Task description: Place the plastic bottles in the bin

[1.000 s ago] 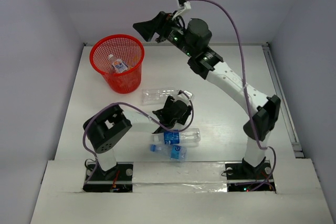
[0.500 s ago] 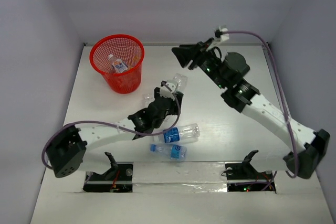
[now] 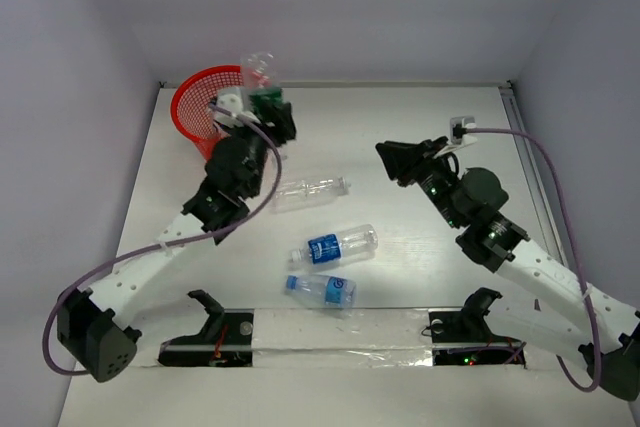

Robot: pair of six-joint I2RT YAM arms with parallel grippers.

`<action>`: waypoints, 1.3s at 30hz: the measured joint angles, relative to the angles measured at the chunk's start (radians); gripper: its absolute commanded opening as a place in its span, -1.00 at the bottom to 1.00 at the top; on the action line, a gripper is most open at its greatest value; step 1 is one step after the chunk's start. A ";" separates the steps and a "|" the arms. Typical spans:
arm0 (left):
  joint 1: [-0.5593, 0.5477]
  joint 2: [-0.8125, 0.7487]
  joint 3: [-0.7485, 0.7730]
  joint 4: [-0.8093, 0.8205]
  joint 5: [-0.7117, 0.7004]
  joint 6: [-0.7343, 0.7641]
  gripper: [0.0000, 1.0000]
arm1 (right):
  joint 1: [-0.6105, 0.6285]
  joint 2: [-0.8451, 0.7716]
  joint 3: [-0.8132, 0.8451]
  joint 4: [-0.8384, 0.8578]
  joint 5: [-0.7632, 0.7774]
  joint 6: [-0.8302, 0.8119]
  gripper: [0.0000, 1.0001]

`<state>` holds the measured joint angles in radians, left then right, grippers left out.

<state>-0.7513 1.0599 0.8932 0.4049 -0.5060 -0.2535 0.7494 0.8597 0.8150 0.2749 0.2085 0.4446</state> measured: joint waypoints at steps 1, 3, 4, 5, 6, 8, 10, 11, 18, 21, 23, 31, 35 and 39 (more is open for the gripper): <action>0.052 0.001 0.018 0.005 0.003 -0.014 0.21 | 0.000 0.002 -0.023 -0.007 -0.007 0.010 -0.28; 0.162 0.016 0.059 0.008 0.009 -0.050 0.21 | 0.000 -0.001 -0.074 -0.014 -0.025 0.034 -0.30; 0.214 0.029 0.082 0.010 0.019 -0.069 0.21 | 0.000 -0.008 -0.100 -0.014 -0.034 0.047 -0.30; 0.264 0.047 0.106 0.010 0.028 -0.087 0.21 | 0.000 -0.018 -0.129 -0.014 -0.042 0.056 -0.30; 0.308 0.069 0.133 0.013 0.037 -0.101 0.21 | 0.000 -0.031 -0.154 -0.017 -0.048 0.063 -0.30; 0.370 0.115 0.185 0.015 0.047 -0.115 0.21 | 0.000 -0.055 -0.185 -0.027 -0.064 0.076 -0.30; 0.417 0.169 0.242 0.018 0.049 -0.111 0.21 | 0.000 -0.077 -0.203 -0.027 -0.080 0.080 -0.30; 0.438 0.198 0.270 0.016 0.050 -0.107 0.21 | 0.000 -0.088 -0.209 -0.027 -0.088 0.084 -0.30; 0.569 0.349 0.351 0.009 0.050 -0.061 0.36 | 0.000 -0.134 -0.242 -0.025 -0.127 0.094 -0.30; 0.602 0.377 0.327 0.015 0.043 -0.031 0.42 | 0.000 -0.137 -0.243 -0.027 -0.136 0.093 -0.30; 0.608 0.383 0.305 0.020 0.037 -0.005 0.45 | 0.000 -0.130 -0.243 -0.028 -0.150 0.090 -0.29; 0.607 0.386 0.246 0.048 0.029 0.064 0.78 | 0.000 -0.051 -0.243 -0.071 -0.217 0.083 -0.27; 0.607 0.383 0.245 0.043 0.039 0.063 0.77 | 0.000 -0.049 -0.243 -0.094 -0.229 0.079 -0.40; 0.607 0.347 0.245 0.010 0.109 0.027 0.58 | 0.000 -0.038 -0.238 -0.133 -0.244 0.066 -0.84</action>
<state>-0.1448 1.4071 1.1381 0.4145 -0.3973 -0.2260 0.7494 0.8215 0.5770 0.1421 -0.0357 0.5110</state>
